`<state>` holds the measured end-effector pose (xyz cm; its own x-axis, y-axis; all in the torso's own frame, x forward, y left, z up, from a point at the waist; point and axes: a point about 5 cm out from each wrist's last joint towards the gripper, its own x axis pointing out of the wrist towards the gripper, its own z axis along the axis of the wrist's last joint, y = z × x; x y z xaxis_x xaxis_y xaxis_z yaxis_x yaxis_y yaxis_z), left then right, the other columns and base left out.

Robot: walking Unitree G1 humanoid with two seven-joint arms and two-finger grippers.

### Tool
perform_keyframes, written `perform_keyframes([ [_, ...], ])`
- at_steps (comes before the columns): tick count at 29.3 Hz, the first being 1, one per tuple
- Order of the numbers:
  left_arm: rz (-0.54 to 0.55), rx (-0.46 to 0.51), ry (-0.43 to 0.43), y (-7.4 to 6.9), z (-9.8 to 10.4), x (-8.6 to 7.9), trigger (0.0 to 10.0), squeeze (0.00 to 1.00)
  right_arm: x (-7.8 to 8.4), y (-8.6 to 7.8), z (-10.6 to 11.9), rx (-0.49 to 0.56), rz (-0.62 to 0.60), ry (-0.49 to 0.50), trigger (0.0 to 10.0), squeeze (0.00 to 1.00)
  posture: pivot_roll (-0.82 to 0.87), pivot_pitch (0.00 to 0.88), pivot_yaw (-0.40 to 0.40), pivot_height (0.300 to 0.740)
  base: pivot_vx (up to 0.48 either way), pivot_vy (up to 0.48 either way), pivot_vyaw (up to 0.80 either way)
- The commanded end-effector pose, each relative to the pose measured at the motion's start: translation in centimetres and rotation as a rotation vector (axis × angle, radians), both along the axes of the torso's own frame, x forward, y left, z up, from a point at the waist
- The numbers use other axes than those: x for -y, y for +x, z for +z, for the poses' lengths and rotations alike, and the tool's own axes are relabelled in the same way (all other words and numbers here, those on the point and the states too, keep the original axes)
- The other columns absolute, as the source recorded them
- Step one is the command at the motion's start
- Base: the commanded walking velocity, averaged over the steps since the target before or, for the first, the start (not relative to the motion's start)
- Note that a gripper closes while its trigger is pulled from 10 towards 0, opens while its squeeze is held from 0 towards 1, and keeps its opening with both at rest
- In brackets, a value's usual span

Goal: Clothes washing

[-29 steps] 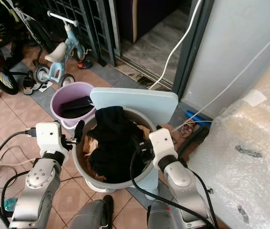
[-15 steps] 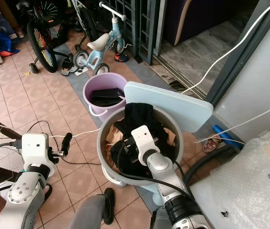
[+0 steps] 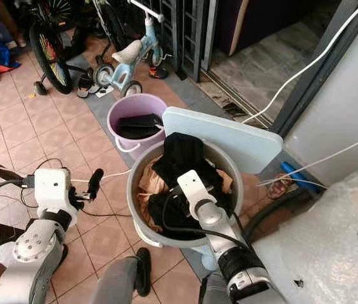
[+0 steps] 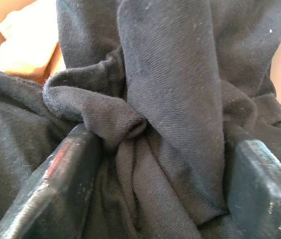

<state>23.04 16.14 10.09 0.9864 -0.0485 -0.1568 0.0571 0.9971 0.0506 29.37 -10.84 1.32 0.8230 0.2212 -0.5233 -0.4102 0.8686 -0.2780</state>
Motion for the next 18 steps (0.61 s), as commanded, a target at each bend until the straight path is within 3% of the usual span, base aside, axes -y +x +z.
perform_keyframes([
  [1, 0.000, -0.024, 0.007, 0.0, -0.4, -0.2, 10.0, 0.00, 0.5, -0.9, -1.3, -0.067, -0.035, 0.004, 0.0, 0.00, 0.06, 0.188, 0.057, 0.740, 0.000, 0.000, 0.00],
  [13, -0.006, -0.009, -0.009, 0.9, -0.4, 0.3, 10.0, 0.00, 1.9, -0.2, -0.9, -0.042, -0.195, 0.144, 0.0, 0.00, 0.04, 0.171, 0.053, 0.740, 0.000, 0.000, 0.00],
  [18, -0.006, -0.004, -0.011, 1.2, -0.4, 0.3, 10.0, 0.00, 1.9, -0.1, -0.9, -0.043, -0.200, 0.151, 0.0, 0.00, 0.04, 0.169, 0.051, 0.740, 0.000, 0.000, 0.00],
])
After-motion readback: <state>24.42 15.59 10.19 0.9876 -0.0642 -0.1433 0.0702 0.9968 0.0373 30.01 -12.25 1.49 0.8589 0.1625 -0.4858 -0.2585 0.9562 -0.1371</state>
